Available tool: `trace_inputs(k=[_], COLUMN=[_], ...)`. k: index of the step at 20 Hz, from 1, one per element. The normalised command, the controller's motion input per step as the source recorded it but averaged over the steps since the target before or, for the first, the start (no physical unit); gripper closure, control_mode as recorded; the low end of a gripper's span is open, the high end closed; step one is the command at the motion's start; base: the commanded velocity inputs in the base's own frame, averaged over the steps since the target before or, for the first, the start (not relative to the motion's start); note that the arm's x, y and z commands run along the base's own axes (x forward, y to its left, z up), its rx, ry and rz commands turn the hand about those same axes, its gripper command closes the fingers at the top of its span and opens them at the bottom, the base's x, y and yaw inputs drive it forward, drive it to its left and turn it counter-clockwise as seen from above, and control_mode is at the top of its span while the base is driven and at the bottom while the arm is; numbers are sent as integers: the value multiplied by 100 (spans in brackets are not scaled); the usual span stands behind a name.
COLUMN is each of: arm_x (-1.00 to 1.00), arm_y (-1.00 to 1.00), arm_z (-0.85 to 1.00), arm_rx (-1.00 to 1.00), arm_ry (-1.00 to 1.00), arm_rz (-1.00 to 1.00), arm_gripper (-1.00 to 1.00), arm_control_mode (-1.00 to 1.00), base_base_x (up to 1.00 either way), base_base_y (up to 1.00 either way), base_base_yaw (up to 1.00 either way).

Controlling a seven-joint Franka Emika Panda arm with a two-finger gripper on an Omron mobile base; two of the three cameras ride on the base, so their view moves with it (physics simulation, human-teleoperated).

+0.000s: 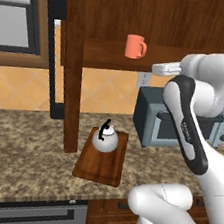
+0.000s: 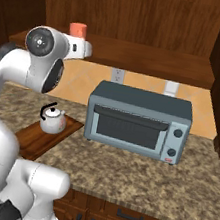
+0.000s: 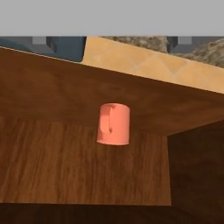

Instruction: Pick the kettle from the counter and place it on the tray. Then pick the mug from the cabinet and place it on the tray. Then close the cabinet doors.

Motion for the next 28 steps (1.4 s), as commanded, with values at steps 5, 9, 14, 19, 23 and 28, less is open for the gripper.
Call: trace_inputs(k=[5, 9, 14, 19, 23, 28], arm_x=[34, 37, 32, 35, 38, 37], arm_y=[-2, 0, 0, 1, 12, 12], arm_z=[1, 0, 0, 0, 0, 0], arm_rx=[0, 0, 0, 0, 0, 0], arm_ry=[-5, -7, -6, -6, -2, 0], arm_rz=[7, 6, 3, 0, 0, 1], arm_gripper=[-100, -100, -100, -100, -100, -100], arm_control_mode=[-100, -100, -100, -100, -100, -100], base_base_x=[0, 0, 0, 0, 0, 0], base_base_y=[0, 0, 0, 0, 0, 0], base_base_yaw=[0, 0, 0, 0, 0, 0])
